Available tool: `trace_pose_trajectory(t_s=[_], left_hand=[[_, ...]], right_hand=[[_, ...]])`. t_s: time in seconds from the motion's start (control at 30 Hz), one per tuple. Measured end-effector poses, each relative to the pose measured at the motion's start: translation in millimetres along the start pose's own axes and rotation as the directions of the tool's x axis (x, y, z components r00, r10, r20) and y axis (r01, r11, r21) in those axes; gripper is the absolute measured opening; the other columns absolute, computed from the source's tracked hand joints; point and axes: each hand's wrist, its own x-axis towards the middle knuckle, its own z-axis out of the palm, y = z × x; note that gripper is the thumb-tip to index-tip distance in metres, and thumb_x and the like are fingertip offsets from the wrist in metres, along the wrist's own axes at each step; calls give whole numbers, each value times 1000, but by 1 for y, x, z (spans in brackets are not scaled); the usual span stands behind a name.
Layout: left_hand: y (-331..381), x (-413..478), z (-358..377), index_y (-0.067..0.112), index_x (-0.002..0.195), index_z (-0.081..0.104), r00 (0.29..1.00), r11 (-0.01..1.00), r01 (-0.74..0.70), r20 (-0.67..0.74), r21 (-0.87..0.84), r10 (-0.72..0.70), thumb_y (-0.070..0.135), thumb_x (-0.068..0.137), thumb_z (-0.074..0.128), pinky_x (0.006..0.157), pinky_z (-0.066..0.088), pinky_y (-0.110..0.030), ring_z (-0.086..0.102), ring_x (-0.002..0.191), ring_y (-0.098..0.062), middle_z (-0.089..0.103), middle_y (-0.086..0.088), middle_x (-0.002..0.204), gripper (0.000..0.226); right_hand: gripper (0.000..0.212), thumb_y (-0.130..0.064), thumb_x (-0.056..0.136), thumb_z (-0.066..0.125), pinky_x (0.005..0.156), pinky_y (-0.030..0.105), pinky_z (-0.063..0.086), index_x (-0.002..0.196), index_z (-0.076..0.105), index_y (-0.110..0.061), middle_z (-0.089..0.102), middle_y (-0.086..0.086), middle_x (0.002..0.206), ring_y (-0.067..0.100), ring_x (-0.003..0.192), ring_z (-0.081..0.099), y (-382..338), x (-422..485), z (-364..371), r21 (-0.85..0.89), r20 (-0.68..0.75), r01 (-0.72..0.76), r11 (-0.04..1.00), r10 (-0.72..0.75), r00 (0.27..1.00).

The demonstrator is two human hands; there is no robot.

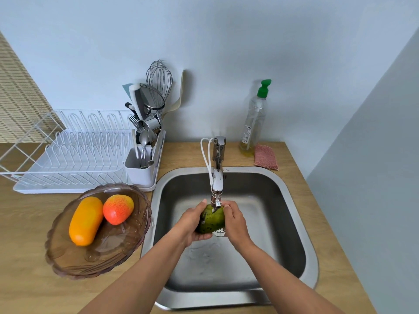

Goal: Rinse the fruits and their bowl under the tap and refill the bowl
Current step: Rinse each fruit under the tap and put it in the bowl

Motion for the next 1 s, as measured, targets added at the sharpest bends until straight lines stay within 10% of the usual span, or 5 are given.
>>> trace_pose_trajectory(t_s=[0.13,0.3,0.5,0.7,1.0], left_hand=[[-5,-2,13,26,115,54,977,964,-193,-56,181,206,39,102,46,74,58,-39,62,103,-26,61,-8,116,20],[-8,-6,23,23,98,60,918,884,-357,-61,300,392,26,104,33,67,50,-31,59,95,-22,61,-10,110,28],[-5,-9,18,22,106,61,948,955,-280,-130,99,292,31,105,30,63,56,-31,63,94,-21,64,-10,110,32],[1,-4,-1,24,115,63,999,997,-36,18,67,35,68,90,50,62,61,-39,76,90,-34,73,-16,109,53],[-13,7,-10,18,125,52,979,981,-172,-124,-90,161,54,83,69,61,58,-36,71,96,-32,65,-17,117,58]], right_hand=[[37,-44,101,36,39,20,35,105,59,-16,56,10,80,18,53,50,-1,3,-9,86,101,-367,926,358,928],[49,-61,89,44,38,15,30,94,59,-15,57,12,78,16,38,44,1,5,-17,107,296,-659,744,609,736],[30,-27,96,34,37,18,30,89,62,-16,57,16,73,21,39,47,-8,1,-10,97,37,-440,893,439,898],[43,-33,106,26,44,31,55,101,67,-19,68,6,88,27,68,69,-7,0,-5,-166,-90,-101,981,87,992],[39,-47,100,31,47,28,49,114,54,-19,65,6,95,24,66,68,-15,1,3,-180,100,-223,958,243,965]])
